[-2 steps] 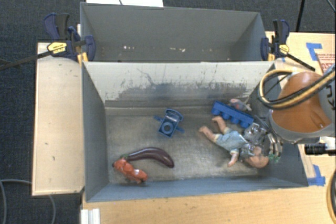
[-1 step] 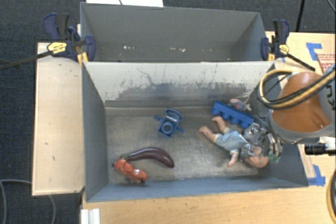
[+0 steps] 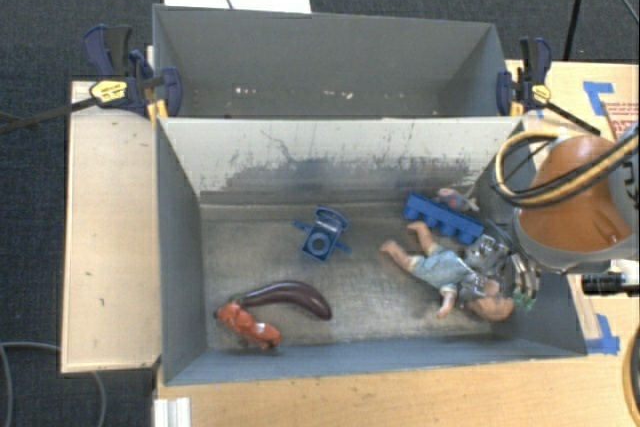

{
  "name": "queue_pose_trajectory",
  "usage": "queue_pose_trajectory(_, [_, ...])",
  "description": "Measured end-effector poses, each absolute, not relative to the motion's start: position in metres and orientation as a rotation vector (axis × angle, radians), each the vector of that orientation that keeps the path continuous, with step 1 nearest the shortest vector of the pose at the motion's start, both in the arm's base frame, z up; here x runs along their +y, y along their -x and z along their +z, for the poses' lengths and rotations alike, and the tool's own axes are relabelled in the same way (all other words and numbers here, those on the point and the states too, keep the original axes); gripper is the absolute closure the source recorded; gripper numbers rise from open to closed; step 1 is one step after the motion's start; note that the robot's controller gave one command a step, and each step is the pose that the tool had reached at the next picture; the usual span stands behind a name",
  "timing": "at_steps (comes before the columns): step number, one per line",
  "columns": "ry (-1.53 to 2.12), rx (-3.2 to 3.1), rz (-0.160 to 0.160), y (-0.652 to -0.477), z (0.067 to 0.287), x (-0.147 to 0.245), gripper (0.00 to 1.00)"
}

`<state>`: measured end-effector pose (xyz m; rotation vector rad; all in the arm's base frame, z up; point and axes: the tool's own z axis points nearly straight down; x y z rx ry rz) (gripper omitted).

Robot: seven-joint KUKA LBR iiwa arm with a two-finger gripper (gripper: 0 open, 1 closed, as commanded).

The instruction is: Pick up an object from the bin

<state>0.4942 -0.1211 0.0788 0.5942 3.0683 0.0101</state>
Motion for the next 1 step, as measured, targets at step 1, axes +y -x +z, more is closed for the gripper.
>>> queue_pose_trajectory(1, [-0.595,3.077,0.004,-0.493,0.088,-0.1223,1.0])
